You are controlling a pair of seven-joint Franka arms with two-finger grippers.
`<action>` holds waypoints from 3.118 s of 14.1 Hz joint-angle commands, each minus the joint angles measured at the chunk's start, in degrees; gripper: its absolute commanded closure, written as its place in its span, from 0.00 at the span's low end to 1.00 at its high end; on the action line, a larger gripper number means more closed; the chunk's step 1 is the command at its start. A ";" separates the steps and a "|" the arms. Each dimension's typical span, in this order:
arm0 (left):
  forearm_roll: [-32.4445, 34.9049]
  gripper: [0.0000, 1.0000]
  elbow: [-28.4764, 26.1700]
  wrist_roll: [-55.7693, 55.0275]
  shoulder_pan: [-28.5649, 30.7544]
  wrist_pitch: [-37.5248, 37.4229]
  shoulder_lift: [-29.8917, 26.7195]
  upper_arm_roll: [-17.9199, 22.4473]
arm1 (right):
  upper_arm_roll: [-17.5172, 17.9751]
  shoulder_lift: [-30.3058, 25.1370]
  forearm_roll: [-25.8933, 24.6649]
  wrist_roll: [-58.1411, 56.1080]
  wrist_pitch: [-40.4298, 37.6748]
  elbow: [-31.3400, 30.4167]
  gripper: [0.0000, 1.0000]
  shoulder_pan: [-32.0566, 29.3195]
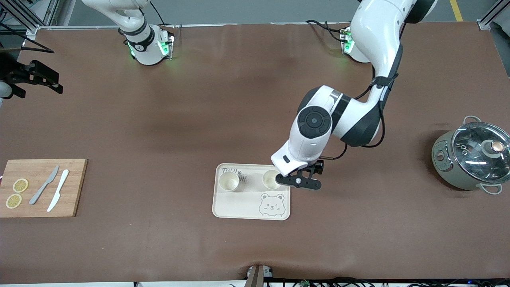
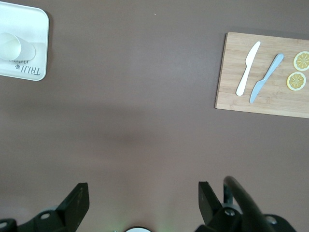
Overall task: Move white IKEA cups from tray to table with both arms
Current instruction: 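Reach the left gripper down to the white cup on the tray, then close the left gripper on the rim of the white cup, then lift the cup off the tray while the right gripper reaches the tray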
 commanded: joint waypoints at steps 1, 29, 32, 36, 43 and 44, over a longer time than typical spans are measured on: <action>-1.96 0.00 2.12 -0.71 -0.12 3.35 3.54 0.68 | 0.72 0.57 1.00 -0.24 -0.57 0.62 0.00 -1.38; -2.84 1.00 0.98 -4.67 -2.32 15.85 13.13 0.76 | 0.64 4.09 0.83 -0.33 -1.10 0.44 0.00 -1.73; -3.02 1.00 0.98 -5.46 -2.32 15.68 12.69 0.76 | 0.64 4.09 0.91 -0.24 -1.19 0.44 0.00 -1.73; -3.10 1.00 0.98 -5.54 -2.23 15.50 12.51 0.68 | 0.72 4.09 -0.04 -0.24 -2.33 0.79 0.00 -1.12; -3.37 1.00 -0.51 -5.02 -1.35 13.22 8.93 0.59 | 0.81 5.32 1.00 -0.07 -2.15 0.97 0.00 -1.37; -3.37 1.00 -2.00 -5.10 -1.35 12.86 7.34 0.50 | 0.81 5.67 1.09 -0.33 -2.15 1.23 0.00 -1.38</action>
